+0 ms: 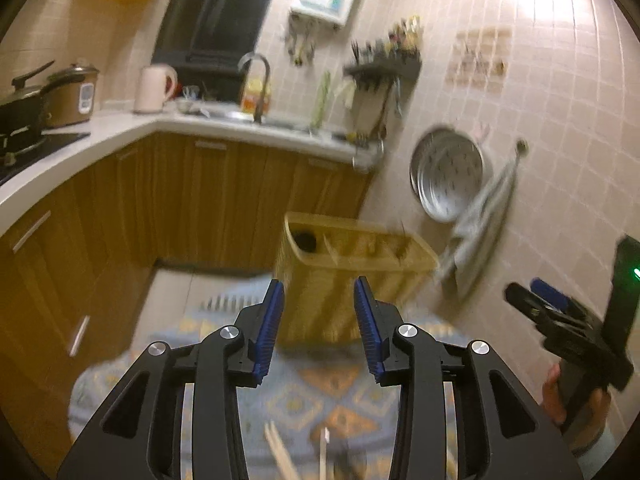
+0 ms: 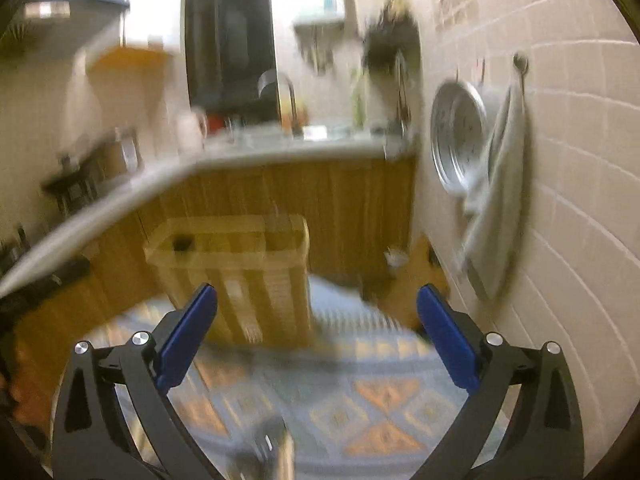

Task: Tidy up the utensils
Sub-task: 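Move the left tool to the wooden chopsticks while the right tool moves to a wooden stick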

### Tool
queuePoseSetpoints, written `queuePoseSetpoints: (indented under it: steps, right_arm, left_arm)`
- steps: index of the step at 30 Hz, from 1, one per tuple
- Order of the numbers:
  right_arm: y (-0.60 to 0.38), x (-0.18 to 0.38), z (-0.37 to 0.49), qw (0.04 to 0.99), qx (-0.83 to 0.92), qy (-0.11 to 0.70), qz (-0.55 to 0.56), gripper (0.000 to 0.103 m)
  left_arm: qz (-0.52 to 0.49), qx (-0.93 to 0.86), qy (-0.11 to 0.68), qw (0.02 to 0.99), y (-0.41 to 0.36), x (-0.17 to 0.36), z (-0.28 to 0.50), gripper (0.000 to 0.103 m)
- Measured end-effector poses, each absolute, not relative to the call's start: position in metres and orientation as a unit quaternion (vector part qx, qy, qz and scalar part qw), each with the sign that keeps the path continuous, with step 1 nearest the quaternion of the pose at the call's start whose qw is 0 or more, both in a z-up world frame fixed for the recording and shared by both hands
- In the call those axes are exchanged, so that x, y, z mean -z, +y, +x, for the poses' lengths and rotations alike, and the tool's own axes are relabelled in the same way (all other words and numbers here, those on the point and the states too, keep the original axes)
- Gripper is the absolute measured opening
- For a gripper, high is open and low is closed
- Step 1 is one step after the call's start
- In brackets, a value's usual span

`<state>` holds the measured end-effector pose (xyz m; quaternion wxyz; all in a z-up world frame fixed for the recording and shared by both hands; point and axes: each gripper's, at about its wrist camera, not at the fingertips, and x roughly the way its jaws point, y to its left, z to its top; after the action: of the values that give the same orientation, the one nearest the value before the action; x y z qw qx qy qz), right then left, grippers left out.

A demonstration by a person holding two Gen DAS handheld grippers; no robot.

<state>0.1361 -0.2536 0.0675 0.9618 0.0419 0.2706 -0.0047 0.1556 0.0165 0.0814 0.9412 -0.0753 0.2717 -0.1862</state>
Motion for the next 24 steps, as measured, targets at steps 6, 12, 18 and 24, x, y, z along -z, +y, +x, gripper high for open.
queuePoseSetpoints:
  steps: [6,12,18,24]
  right_arm:
    - [-0.245,-0.030,0.130,0.910,-0.038,0.411,0.046,0.095]
    - [-0.239,0.000,0.121,0.871,-0.065,0.482,0.064,0.095]
    - [-0.240,0.010,0.127,0.846,-0.074,0.524,0.070,0.091]
    - [-0.244,0.038,0.145,0.794,-0.098,0.596,0.069,0.053]
  left_arm:
    - [-0.057,0.205,0.363,0.907,0.020,-0.052,0.130,0.035]
    - [-0.052,0.195,0.455,0.867,0.027,-0.005,0.130,0.035]
    - [-0.044,0.177,0.516,0.837,0.024,0.037,0.138,0.035]
    - [-0.010,0.158,0.525,0.836,0.011,0.048,0.139,0.033]
